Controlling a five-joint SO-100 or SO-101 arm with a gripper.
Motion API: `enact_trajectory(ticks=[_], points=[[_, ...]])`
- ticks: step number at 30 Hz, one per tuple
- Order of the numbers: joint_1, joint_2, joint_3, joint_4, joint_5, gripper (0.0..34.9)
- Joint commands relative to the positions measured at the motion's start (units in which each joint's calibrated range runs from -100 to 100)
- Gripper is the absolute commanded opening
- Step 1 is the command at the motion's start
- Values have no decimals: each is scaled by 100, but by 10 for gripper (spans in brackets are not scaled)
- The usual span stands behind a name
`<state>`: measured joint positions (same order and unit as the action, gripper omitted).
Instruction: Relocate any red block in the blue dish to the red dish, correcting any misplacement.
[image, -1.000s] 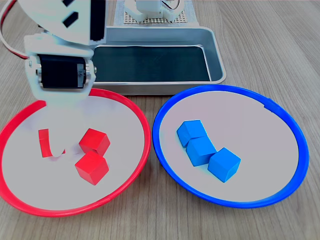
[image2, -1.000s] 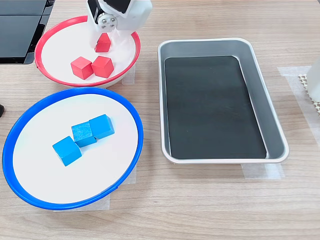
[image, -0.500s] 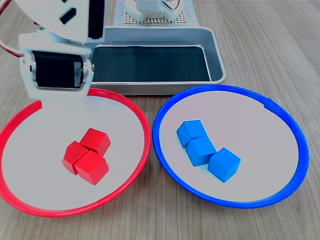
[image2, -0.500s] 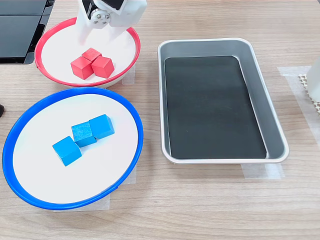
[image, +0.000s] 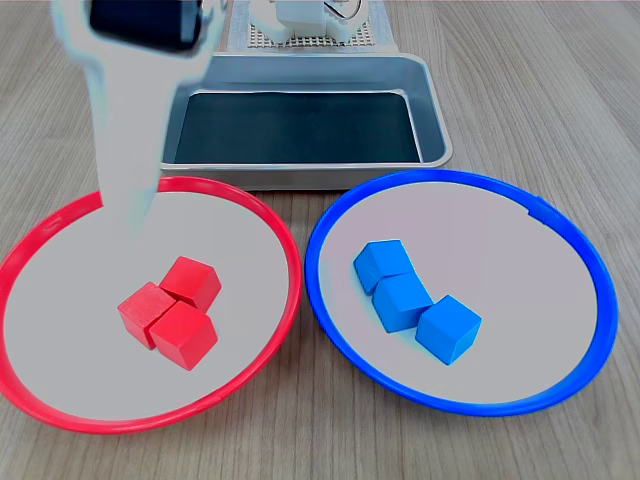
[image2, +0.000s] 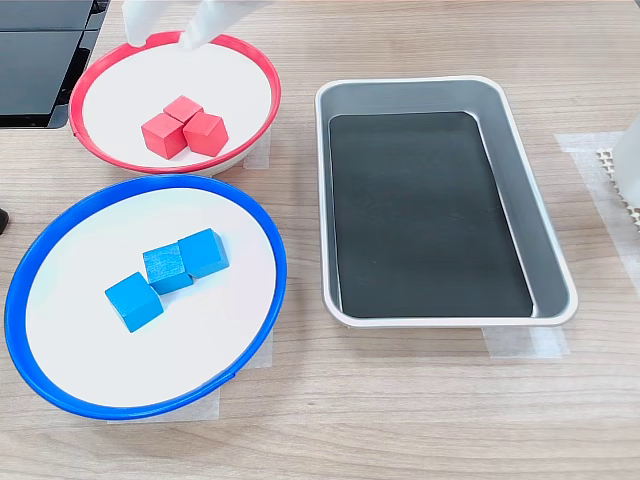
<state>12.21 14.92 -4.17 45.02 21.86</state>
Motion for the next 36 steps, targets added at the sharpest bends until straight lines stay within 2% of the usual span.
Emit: enact_trajectory(ticks=[1,2,11,14,20,28,36], points=[[-313,-1599,1105,-363,-269,18],[-435,-1991,1551,-536,-347,4],[-1574,-5377,5183,-1989,-1192,4],[-1828,-6392,6002,-2055,-1446,4],[-1838,-8123,7595,-1799,-1797,4],[-1772,-9991,9143,-611,-2027,4],[-1734,-11108,9862,174,-2227,4]])
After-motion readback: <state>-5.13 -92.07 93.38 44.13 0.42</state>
